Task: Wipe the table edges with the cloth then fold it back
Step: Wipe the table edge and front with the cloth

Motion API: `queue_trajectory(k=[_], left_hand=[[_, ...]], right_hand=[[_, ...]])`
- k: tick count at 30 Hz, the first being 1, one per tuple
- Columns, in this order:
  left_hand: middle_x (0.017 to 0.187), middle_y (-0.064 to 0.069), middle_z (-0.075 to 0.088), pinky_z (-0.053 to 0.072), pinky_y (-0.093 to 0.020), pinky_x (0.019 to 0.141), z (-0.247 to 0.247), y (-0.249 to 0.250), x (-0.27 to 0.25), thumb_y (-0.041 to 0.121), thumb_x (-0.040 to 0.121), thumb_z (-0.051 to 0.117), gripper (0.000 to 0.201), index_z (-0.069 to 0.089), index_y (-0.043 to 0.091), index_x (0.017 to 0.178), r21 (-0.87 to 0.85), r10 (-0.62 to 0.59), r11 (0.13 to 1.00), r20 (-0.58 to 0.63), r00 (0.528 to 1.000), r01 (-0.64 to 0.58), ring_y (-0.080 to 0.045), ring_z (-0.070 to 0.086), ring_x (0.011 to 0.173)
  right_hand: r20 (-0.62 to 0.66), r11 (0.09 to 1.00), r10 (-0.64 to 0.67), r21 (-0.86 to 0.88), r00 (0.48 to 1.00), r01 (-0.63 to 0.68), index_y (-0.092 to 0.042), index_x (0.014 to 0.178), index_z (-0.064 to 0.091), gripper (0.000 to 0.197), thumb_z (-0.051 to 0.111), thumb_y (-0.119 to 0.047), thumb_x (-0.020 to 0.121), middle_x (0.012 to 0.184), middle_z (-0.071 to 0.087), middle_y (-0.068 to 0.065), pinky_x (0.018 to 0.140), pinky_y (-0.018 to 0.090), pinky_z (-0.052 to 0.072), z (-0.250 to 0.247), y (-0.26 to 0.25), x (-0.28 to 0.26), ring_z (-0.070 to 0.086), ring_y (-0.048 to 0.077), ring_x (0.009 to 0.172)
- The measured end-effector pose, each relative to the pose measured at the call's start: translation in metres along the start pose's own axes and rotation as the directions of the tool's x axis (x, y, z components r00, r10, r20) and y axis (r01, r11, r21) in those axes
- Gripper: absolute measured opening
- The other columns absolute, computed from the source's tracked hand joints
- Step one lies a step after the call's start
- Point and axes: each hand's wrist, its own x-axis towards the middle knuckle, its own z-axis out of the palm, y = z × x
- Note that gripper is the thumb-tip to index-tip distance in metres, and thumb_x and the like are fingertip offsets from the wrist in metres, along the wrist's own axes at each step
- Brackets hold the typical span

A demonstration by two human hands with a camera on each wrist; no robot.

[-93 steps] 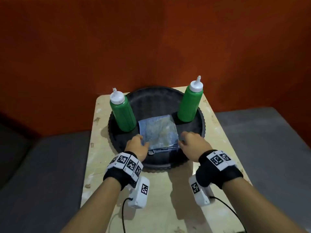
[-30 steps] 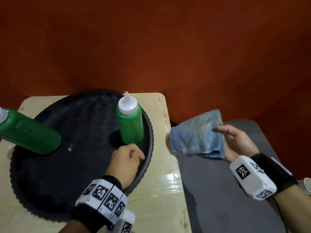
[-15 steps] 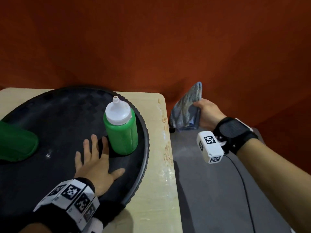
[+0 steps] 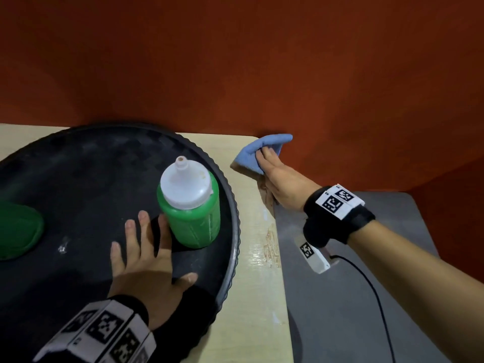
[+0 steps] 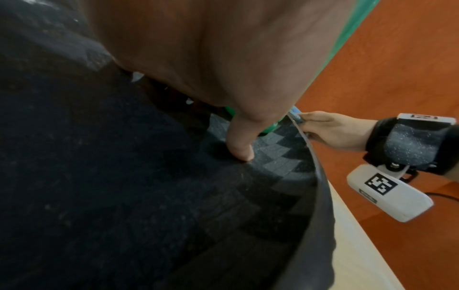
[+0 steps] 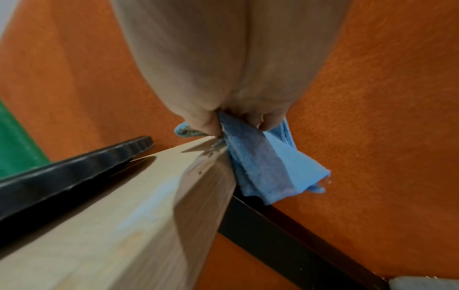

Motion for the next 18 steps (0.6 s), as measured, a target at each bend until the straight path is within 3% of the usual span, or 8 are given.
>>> queue_trajectory(k=[4,9,15,18], left_hand=[[0.153,-0.010,-0.033,-0.003,-0.049,0.119,-0.005,0.001,0.000,0.067,0.082,0.045,0.105,-0.021,0.020,0.148,-0.004,0.012,1.000,0.005,1.000,-0.012,-0.031,-0.027,0.143],[0.149,-0.009,-0.041,-0.007,-0.049,0.119,-0.006,-0.001,-0.002,0.065,0.084,0.045,0.106,-0.027,0.019,0.147,-0.052,0.029,0.998,0.029,0.999,-0.028,-0.029,-0.031,0.141],[0.149,-0.010,-0.041,-0.008,-0.049,0.118,-0.007,-0.001,-0.002,0.065,0.084,0.045,0.106,-0.026,0.019,0.147,-0.062,0.039,0.997,0.038,0.999,-0.036,-0.030,-0.032,0.141],[0.149,-0.010,-0.041,-0.007,-0.050,0.118,-0.006,-0.001,-0.002,0.065,0.083,0.046,0.107,-0.027,0.019,0.147,-0.059,0.038,0.998,0.047,0.998,-0.035,-0.030,-0.032,0.140]], right_hand=[[0.019,0.999,0.048,-0.021,0.999,-0.048,0.000,0.148,-0.003,0.061,0.030,-0.002,0.097,0.158,-0.012,0.018,0.120,0.037,0.005,-0.003,-0.007,0.004,-0.006,0.029,0.147],[0.007,0.996,0.078,-0.036,0.997,-0.078,-0.001,0.148,-0.003,0.064,0.033,-0.001,0.095,0.158,-0.010,0.018,0.120,0.036,0.006,0.004,-0.012,-0.001,-0.007,0.029,0.147],[-0.057,0.994,0.109,-0.003,0.992,-0.109,0.005,0.146,0.009,0.059,0.035,-0.001,0.094,0.156,0.006,0.022,0.116,0.043,0.020,-0.005,-0.020,0.015,0.004,0.031,0.147],[-0.053,0.990,0.131,-0.052,0.990,-0.133,0.004,0.147,0.003,0.064,0.035,0.003,0.092,0.157,-0.002,0.021,0.118,0.033,0.008,0.003,-0.026,0.004,-0.003,0.029,0.147]])
